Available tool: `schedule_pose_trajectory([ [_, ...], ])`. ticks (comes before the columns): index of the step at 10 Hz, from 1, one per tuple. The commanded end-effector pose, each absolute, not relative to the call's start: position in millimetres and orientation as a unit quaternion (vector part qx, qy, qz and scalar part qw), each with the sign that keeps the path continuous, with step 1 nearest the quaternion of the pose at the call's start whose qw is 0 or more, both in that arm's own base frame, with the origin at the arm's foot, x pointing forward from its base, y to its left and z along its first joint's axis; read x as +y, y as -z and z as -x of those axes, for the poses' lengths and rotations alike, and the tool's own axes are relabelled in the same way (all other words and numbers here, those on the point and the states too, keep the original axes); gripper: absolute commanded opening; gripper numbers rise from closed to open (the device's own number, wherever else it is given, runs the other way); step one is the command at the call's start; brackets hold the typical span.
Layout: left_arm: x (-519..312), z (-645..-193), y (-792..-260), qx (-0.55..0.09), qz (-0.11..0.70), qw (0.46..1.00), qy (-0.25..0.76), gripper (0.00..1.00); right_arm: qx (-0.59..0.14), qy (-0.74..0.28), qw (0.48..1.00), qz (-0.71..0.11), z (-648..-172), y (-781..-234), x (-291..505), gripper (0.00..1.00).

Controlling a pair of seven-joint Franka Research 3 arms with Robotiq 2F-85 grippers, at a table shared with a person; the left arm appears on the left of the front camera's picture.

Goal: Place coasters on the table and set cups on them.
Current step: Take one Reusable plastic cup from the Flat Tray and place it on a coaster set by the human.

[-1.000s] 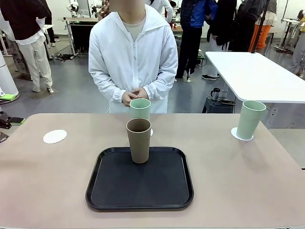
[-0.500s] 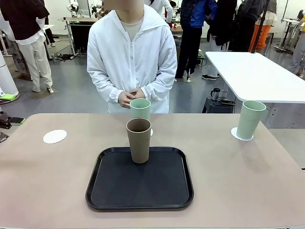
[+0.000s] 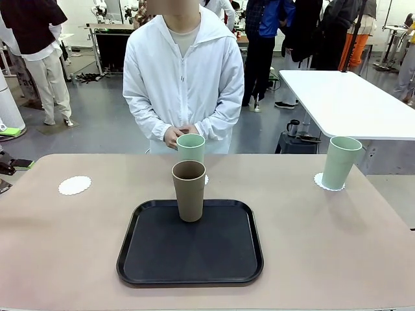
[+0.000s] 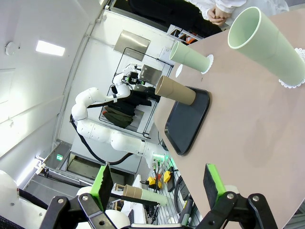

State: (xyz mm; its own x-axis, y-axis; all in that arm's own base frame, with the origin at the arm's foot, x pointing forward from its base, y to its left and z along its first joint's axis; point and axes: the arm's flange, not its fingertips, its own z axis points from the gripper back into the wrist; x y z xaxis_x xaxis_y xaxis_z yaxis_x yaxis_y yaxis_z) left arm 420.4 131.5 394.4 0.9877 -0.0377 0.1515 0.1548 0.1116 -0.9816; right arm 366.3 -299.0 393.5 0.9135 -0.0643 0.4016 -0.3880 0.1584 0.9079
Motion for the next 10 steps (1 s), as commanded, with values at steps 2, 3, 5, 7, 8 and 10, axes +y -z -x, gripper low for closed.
schedule_pose_trajectory([
  [2,133,-420,-395,-0.048,0.666,0.741,0.071,1.0,-0.175,-0.108,0.741,-0.639,-366,-393,-298,1.0],
  [3,133,-420,-395,-0.048,0.666,0.741,0.071,1.0,-0.175,-0.108,0.741,-0.639,-366,-393,-298,1.0],
  [5,132,-420,-394,-0.044,0.663,0.744,0.065,1.0,-0.175,-0.108,0.741,-0.639,-366,-393,-298,1.0],
  [7,105,-435,-429,-0.16,0.603,0.755,0.199,1.0,-0.175,-0.108,0.741,-0.639,-366,-393,-298,1.0],
  [8,88,-445,-449,-0.196,0.556,0.766,0.256,1.0,-0.175,-0.108,0.741,-0.639,-366,-393,-298,1.0],
  [10,49,-451,-480,-0.252,0.42,0.799,0.349,1.0,-0.175,-0.108,0.741,-0.639,-366,-393,-298,1.0],
])
